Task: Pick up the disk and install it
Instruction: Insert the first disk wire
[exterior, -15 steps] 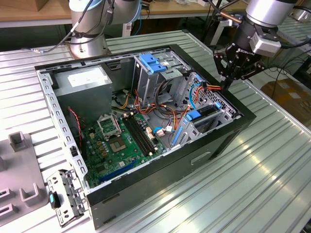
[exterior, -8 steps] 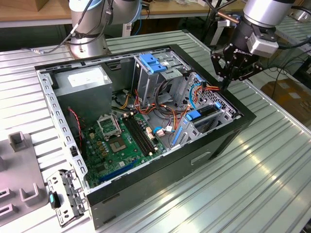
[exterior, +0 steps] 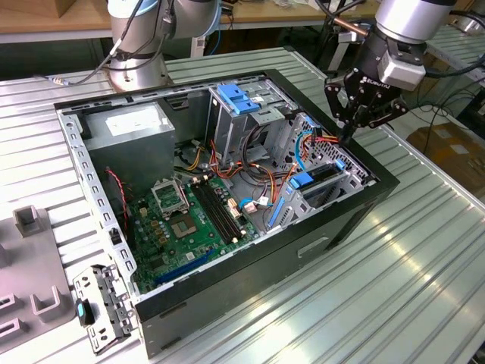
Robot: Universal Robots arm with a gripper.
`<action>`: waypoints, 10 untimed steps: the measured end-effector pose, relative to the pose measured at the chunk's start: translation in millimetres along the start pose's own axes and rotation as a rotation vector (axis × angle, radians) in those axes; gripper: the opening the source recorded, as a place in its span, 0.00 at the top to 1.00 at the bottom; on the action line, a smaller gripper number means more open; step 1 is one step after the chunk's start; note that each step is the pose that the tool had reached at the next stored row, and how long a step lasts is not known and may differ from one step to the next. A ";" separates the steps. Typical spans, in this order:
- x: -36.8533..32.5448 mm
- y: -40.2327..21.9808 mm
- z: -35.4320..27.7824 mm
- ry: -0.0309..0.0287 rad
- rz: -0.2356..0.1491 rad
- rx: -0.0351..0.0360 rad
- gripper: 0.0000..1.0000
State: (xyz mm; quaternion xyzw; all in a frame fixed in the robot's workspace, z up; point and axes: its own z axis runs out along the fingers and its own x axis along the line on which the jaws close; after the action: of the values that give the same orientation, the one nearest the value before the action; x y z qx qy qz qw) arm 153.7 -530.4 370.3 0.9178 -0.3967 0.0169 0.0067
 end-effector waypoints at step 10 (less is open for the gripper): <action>-5.2 5.5 -0.2 0.0001 0.113 -0.0042 0.84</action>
State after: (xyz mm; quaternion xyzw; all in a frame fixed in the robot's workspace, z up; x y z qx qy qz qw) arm 146.0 -530.4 370.3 0.8939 -0.4480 0.0165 0.0077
